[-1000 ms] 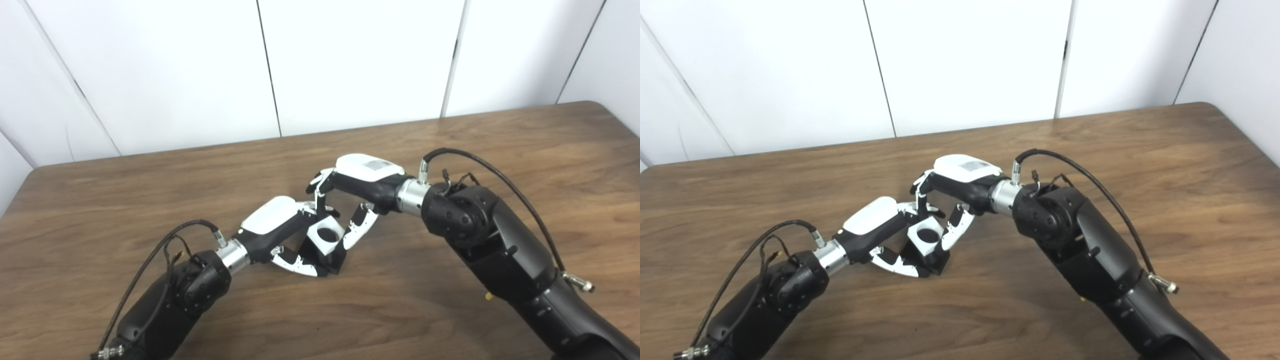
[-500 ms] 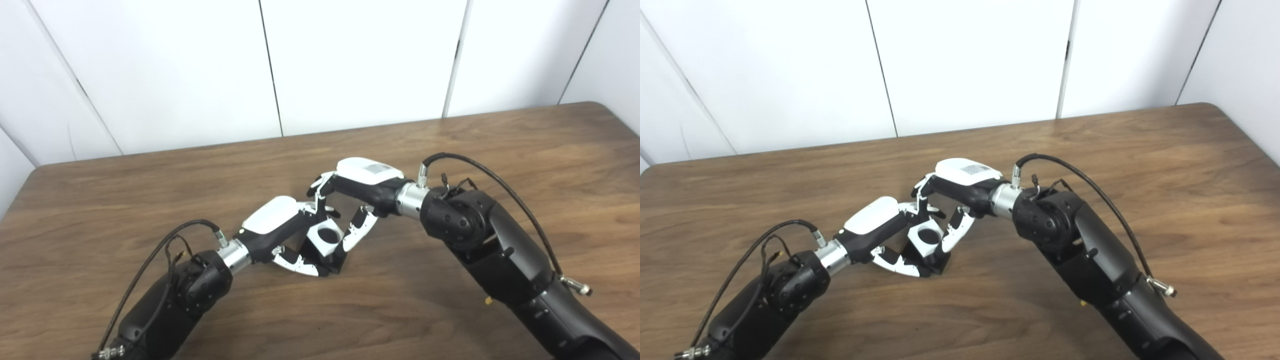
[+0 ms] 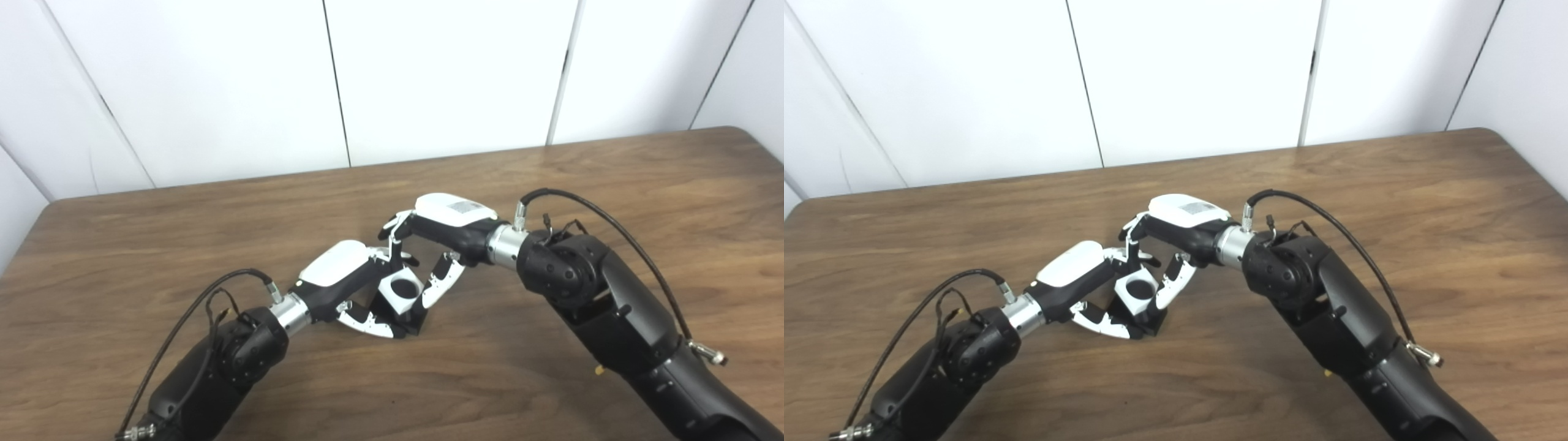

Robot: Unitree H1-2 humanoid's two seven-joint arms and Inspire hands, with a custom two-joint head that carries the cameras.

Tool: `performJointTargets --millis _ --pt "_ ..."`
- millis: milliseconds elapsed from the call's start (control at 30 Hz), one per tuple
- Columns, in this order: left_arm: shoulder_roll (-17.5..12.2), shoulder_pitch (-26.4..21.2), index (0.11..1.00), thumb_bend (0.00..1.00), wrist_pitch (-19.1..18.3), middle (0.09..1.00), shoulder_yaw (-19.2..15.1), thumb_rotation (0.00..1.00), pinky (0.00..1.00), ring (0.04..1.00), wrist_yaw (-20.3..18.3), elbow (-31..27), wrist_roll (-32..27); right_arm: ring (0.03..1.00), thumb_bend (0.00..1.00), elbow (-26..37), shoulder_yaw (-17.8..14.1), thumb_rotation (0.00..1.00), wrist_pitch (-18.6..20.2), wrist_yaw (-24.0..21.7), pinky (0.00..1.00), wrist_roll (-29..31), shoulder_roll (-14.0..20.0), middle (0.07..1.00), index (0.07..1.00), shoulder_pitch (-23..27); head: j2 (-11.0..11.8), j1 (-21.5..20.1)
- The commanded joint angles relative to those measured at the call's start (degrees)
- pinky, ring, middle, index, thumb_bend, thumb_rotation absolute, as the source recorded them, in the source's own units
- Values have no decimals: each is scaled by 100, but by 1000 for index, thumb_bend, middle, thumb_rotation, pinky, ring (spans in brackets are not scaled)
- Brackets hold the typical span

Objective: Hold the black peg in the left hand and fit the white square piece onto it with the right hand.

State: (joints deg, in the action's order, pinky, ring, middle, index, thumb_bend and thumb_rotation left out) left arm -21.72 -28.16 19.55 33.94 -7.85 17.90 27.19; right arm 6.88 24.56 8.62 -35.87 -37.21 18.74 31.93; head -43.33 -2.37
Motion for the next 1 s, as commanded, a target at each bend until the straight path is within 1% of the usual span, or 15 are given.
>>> performJointTargets --millis 0,67,133,167,200,233,367,600,967 --pt "-169 286 492 520 -261 849 341 79 864 871 -633 177 625 908 521 167 -9 148 -37 55 858 -11 -47 842 482 250 -8 -3" --pt "-168 284 492 520 -237 846 344 79 857 865 -610 187 640 899 521 197 15 158 -13 -9 839 -62 -18 851 489 278 -8 -3" --pt "-172 287 492 520 -254 845 342 79 856 863 -616 165 646 887 808 225 32 314 52 -69 815 -138 1 862 603 296 -18 6" --pt "-174 291 492 520 -269 846 338 79 856 863 -624 149 640 883 888 222 35 358 62 -70 809 -173 9 867 640 292 -18 6" --pt "-174 294 492 520 -261 845 331 78 856 862 -620 148 626 880 933 214 37 383 64 -66 806 -204 17 872 666 287 -18 6" --pt "-175 296 491 520 -253 844 326 77 857 860 -617 153 613 880 958 210 38 398 67 -65 806 -228 23 877 682 281 -18 6" --pt "-184 291 491 520 -233 843 323 77 847 857 -595 156 624 888 986 229 31 406 137 -113 822 -284 32 893 705 266 -41 3" --pt "-189 277 491 521 -205 841 316 77 847 848 -560 162 642 893 983 234 22 403 131 -131 832 -252 53 901 713 252 -48 1" --pt "-209 253 492 520 -272 848 323 79 857 854 -634 147 643 906 973 219 -1 406 130 -156 841 -227 101 911 727 241 -62 -3"
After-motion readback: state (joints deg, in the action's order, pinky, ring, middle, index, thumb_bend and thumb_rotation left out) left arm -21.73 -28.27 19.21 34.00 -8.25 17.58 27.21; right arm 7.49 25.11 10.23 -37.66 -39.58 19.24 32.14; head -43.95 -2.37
